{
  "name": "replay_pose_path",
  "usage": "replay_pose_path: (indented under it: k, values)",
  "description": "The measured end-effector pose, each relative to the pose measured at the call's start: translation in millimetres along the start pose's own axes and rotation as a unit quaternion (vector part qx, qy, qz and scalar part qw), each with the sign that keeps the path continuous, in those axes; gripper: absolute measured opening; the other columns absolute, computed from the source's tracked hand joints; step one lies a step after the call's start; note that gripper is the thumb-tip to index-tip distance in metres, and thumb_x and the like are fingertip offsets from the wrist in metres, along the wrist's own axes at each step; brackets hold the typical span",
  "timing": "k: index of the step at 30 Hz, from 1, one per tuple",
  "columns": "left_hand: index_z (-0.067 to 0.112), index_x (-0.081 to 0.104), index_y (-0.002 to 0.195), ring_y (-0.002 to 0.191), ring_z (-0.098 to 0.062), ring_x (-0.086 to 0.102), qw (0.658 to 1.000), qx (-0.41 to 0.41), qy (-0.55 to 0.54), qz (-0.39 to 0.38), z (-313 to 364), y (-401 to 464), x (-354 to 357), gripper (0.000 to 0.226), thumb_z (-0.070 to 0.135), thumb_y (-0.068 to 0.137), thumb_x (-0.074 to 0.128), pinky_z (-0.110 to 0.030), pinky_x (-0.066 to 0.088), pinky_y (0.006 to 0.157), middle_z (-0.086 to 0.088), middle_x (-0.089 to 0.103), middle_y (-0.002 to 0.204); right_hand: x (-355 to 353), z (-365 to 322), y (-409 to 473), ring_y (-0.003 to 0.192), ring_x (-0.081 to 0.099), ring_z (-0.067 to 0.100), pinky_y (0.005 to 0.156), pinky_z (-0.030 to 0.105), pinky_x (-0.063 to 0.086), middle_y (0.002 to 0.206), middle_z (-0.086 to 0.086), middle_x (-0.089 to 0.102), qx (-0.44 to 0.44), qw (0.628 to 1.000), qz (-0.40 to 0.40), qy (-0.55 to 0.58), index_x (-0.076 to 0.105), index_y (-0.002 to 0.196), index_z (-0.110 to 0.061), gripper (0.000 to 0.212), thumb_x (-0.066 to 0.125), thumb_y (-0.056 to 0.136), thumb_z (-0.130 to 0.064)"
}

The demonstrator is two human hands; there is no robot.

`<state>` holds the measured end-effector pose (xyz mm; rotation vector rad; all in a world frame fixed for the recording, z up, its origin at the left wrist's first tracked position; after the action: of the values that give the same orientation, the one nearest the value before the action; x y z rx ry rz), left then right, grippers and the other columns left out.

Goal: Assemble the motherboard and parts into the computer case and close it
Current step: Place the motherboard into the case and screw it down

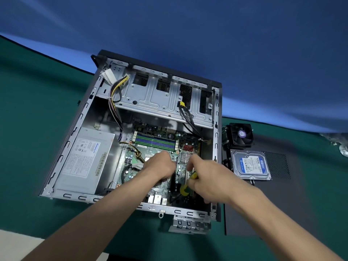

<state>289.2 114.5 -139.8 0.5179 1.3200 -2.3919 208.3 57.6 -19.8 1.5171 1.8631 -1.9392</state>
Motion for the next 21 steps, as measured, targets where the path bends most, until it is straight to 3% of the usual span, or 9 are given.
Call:
replay_pose_path:
  k: [3,5,7,9,12,14,16,19,21]
  values:
    - [0.008,0.061,0.073,0.058,-0.023,0.059,1.000,-0.006,-0.027,-0.005,-1,1,-1,0.026,0.019,0.093,0.048,-0.039,0.056,0.068,-0.013,0.072,0.079,-4,0,0,0.085,0.053,0.026,0.072,0.034,0.042,0.100,0.006,0.056,-0.001,1.000,0.021,-0.013,0.033,0.118,-0.018,0.038,0.046,0.096,-0.046]
    - [0.008,0.061,0.071,0.056,-0.024,0.060,0.999,-0.010,-0.038,-0.002,-1,1,-3,0.028,0.020,0.093,0.047,-0.039,0.057,0.067,-0.014,0.072,0.078,0,-5,-2,0.085,0.054,0.026,0.073,0.034,0.042,0.107,0.004,0.052,-0.011,1.000,-0.002,0.001,0.027,0.123,-0.024,0.043,0.052,0.093,-0.041]
    - [0.007,0.061,0.072,0.055,-0.024,0.059,0.999,-0.013,-0.040,-0.001,-1,1,-3,0.029,0.021,0.093,0.047,-0.039,0.057,0.067,-0.014,0.072,0.076,0,-8,-1,0.086,0.059,0.029,0.069,0.034,0.041,0.108,0.009,0.057,-0.023,0.999,0.024,-0.024,0.034,0.120,-0.020,0.031,0.046,0.097,-0.037]
    - [0.007,0.062,0.072,0.054,-0.024,0.059,0.999,-0.014,-0.045,-0.003,-1,0,-3,0.030,0.022,0.093,0.047,-0.039,0.057,0.067,-0.015,0.072,0.076,-5,-8,-1,0.093,0.059,0.031,0.068,0.033,0.038,0.108,0.010,0.060,-0.023,0.996,0.062,-0.055,0.039,0.116,-0.017,0.033,0.041,0.098,-0.045]
    - [0.006,0.062,0.077,0.056,-0.025,0.060,0.999,-0.014,-0.048,-0.002,-1,0,-3,0.029,0.024,0.094,0.048,-0.040,0.057,0.066,-0.015,0.072,0.079,0,-7,0,0.096,0.054,0.024,0.075,0.033,0.040,0.116,0.000,0.051,-0.024,1.000,0.012,-0.011,0.032,0.125,-0.025,0.047,0.057,0.089,-0.043]
    - [0.004,0.063,0.079,0.056,-0.025,0.060,0.999,-0.015,-0.048,-0.008,0,0,-2,0.029,0.025,0.094,0.049,-0.040,0.057,0.065,-0.015,0.071,0.078,-3,-9,-1,0.093,0.057,0.024,0.074,0.032,0.043,0.112,0.001,0.057,-0.041,0.998,0.042,-0.015,0.039,0.119,-0.022,0.035,0.057,0.091,-0.035]
    - [0.006,0.062,0.072,0.054,-0.024,0.058,0.999,-0.013,-0.050,-0.017,0,1,0,0.031,0.024,0.093,0.049,-0.038,0.055,0.062,-0.013,0.068,0.069,-10,-8,-2,0.092,0.060,0.026,0.071,0.033,0.044,0.103,0.005,0.062,-0.039,0.993,0.107,-0.037,0.046,0.109,-0.017,0.029,0.049,0.096,-0.042]
    - [0.008,0.061,0.069,0.052,-0.024,0.056,0.998,-0.015,-0.055,-0.020,-2,1,2,0.034,0.027,0.094,0.049,-0.035,0.052,0.059,-0.011,0.065,0.066,-6,-4,-2,0.094,0.057,0.024,0.075,0.033,0.043,0.110,0.002,0.056,-0.024,0.997,0.077,-0.012,0.040,0.119,-0.022,0.039,0.053,0.092,-0.046]
    - [0.008,0.060,0.068,0.052,-0.025,0.056,0.997,-0.017,-0.070,-0.022,-3,1,4,0.035,0.028,0.095,0.049,-0.034,0.050,0.056,-0.012,0.066,0.066,-3,-5,-3,0.092,0.056,0.024,0.073,0.032,0.041,0.111,0.002,0.056,-0.030,0.997,0.067,-0.027,0.040,0.115,-0.021,0.031,0.054,0.093,-0.039]
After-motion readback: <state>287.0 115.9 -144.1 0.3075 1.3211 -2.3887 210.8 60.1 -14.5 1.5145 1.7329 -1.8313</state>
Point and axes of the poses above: each hand's wrist, its own y-axis towards the middle knuckle, its own x-axis out of the palm, z = x × y, the point moved 9 cm from there along y, towards the middle knuckle
